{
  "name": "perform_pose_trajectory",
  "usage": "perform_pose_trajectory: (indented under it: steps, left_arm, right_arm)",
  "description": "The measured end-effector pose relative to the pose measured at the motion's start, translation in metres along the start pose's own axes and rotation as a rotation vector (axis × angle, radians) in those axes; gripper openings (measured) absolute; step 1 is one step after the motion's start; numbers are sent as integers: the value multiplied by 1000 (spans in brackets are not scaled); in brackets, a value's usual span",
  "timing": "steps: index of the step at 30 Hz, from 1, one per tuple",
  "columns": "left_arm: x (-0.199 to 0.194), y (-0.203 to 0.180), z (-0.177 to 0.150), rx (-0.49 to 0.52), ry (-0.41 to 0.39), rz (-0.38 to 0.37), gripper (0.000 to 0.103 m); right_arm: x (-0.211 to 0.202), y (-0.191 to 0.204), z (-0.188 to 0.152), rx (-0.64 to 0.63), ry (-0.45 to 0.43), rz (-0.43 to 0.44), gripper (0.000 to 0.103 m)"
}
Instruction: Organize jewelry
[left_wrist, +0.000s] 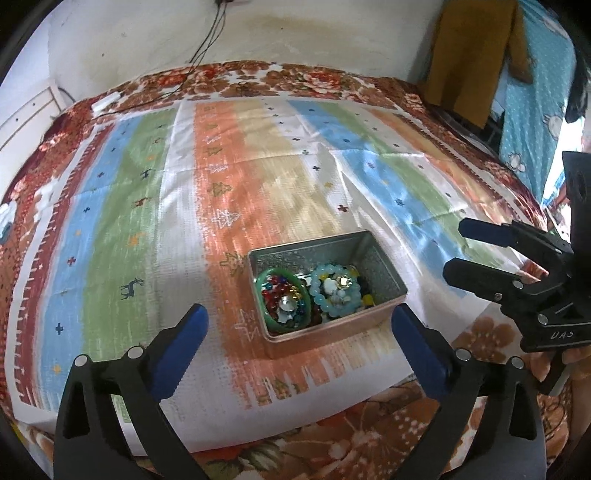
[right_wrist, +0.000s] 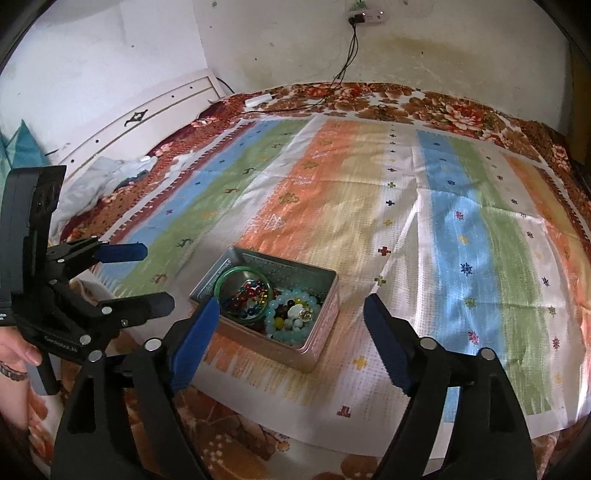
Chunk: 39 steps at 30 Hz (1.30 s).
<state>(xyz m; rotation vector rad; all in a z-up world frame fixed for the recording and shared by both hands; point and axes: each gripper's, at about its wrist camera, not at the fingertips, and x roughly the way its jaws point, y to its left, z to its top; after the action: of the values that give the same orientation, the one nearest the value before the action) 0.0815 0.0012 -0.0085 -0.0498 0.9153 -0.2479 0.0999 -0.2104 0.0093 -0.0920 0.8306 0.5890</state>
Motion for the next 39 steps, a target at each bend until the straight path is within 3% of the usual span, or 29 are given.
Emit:
perform_pose_trajectory:
  steps: [9, 12, 17, 21, 39]
  left_arm:
    - [-13, -16, -11, 77, -80, 69, 97]
    - [-19, -15, -11, 72, -117, 113, 97]
    - [-28, -8, -9, 25, -163, 112, 97]
    - [-28, -2, -9, -6, -162, 104, 97]
    - [-24, -11, -13, 48, -158, 108, 97]
  right_arm:
    - [-16, 2, -9, 3, -59, -2, 91]
    - [-20, 0, -12, 7, -77, -1, 91]
    - [-21, 0, -15, -4, -87, -11, 91]
    - [-18, -2, -16, -1, -73, -16, 91]
    - [-11, -4, -21, 8, -36, -4, 91]
